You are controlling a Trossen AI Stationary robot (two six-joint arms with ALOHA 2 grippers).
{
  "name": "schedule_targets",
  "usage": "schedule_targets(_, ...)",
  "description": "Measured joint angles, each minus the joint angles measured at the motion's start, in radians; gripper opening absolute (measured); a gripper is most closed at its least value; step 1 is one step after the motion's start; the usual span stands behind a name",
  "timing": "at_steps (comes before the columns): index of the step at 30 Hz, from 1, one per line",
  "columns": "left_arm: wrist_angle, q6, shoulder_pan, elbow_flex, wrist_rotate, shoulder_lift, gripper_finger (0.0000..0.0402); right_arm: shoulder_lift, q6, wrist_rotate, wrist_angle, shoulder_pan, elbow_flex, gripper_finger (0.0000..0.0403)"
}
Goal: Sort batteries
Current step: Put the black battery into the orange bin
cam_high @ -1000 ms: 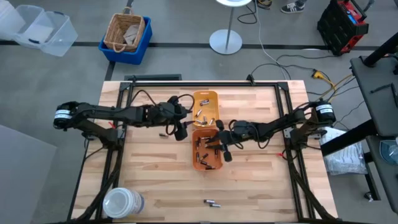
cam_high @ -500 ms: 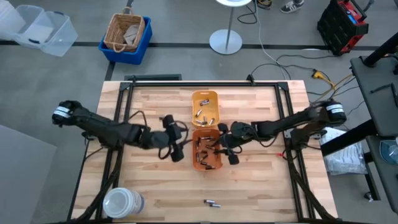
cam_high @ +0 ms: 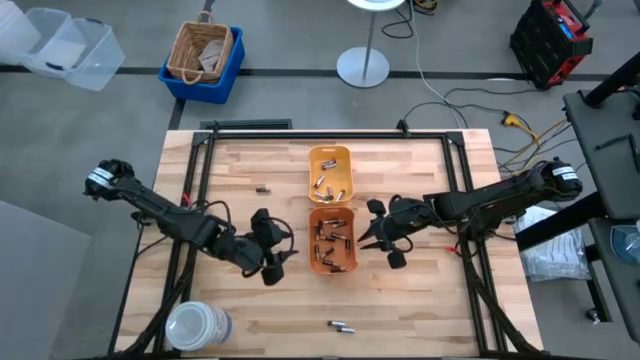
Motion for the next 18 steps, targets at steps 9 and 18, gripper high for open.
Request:
schedule_targets(9, -0.062, -0.136, -0.074, 0.000, 0.137, 0.000, 0.0196, 0.004, 0.032, 0.001, -0.018, 0.000, -0.005, 0.0095)
schedule_targets(18, -0.261, -0.373, -0.086, -0.001, 0.093, 0.000, 0.0196, -0.003, -0.016, 0.069, -0.016, -0.001, -0.003, 0.0101)
